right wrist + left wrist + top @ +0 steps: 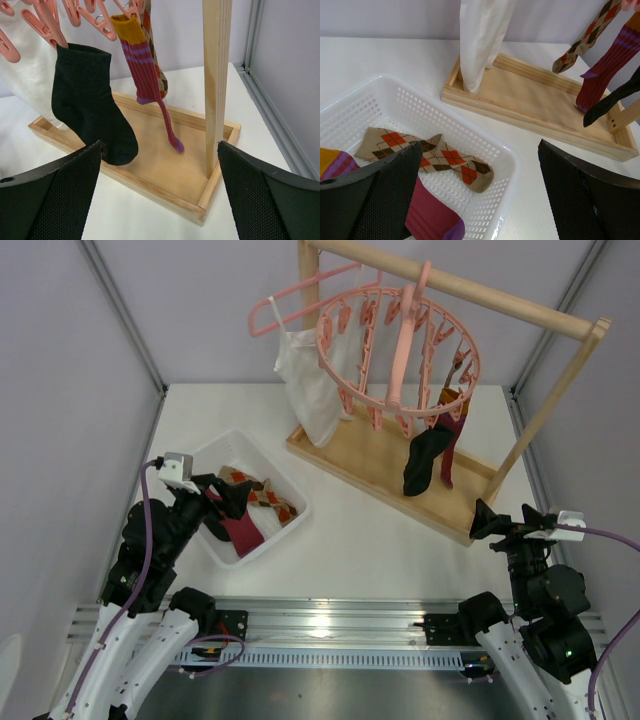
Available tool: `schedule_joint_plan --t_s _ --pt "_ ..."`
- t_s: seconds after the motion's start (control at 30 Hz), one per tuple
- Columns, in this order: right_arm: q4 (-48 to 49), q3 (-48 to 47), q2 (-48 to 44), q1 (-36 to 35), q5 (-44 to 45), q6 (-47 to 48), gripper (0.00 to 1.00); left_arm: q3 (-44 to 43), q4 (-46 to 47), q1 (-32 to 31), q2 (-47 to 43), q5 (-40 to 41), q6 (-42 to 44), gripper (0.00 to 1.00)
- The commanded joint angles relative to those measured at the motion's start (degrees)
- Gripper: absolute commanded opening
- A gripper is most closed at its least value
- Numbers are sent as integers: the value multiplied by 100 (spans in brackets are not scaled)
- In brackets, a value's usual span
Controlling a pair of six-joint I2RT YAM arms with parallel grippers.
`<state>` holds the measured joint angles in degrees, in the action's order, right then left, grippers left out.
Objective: Clip the socks to the hanger
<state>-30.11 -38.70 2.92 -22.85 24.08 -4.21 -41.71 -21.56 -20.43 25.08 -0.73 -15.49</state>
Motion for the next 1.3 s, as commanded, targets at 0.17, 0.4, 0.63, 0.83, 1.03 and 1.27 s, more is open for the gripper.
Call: schedule_joint_plan --t_s 0.17,0.4,0.63,0.83,1.03,1.27 --pt "110 -24 -54 9 -35 78 99 23 161 74 6 -120 -25 99" --pt "110 -24 -46 9 -43 78 99 40 179 74 -3 -129 -25 100" --pt "67 -33 -54 9 -34 78 99 41 187 82 -38 -173 -33 100" --pt "93 -33 -46 9 -70 69 100 40 196 83 14 -164 -33 100" --pt "137 -15 -46 9 -105 78 99 41 214 144 23 -278 -60 99" --pt "84 -24 -46 0 -61 78 99 49 231 144 -3 -313 -77 99"
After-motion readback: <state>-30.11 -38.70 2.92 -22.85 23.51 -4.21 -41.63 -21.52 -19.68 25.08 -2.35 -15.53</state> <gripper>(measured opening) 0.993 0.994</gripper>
